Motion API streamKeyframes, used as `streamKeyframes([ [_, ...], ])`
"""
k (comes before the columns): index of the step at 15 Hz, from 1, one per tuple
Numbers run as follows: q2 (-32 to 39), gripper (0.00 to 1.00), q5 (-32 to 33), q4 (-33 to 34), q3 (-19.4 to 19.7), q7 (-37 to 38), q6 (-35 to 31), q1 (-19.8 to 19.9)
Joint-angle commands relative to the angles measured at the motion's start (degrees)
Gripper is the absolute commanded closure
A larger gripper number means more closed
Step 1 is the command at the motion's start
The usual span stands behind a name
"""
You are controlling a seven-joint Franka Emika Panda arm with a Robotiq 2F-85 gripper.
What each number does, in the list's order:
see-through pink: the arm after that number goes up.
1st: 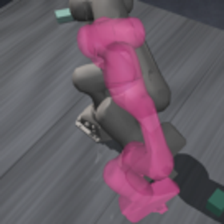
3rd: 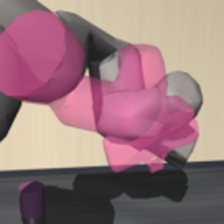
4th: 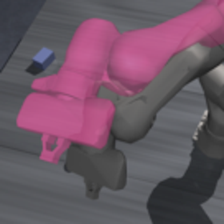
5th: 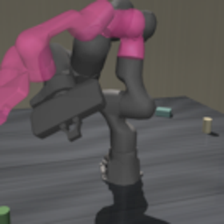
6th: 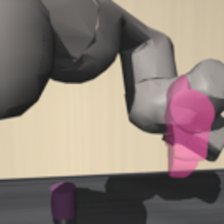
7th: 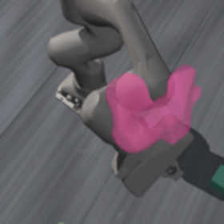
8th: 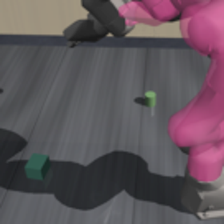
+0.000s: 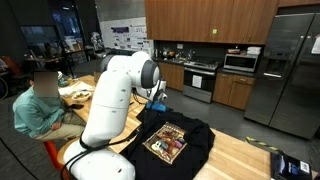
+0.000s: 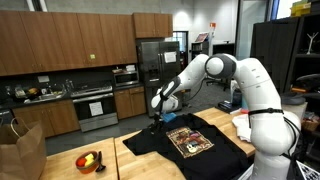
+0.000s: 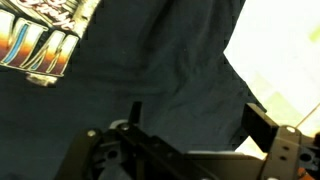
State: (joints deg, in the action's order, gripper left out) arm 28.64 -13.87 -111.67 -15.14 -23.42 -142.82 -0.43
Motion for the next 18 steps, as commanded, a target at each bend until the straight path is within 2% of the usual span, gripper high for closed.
streamKeyframes([
  [1,2.6,0.0,2.1,3.1,-0.2,-1.2,2.0,-1.0],
  [13,9.4,0.0,8.8,11.9,-1.0,-0.4,4.1,-6.6],
  [18,12.0,0.0,9.7,15.5,-1.4,-0.3,5.3,-8.4],
])
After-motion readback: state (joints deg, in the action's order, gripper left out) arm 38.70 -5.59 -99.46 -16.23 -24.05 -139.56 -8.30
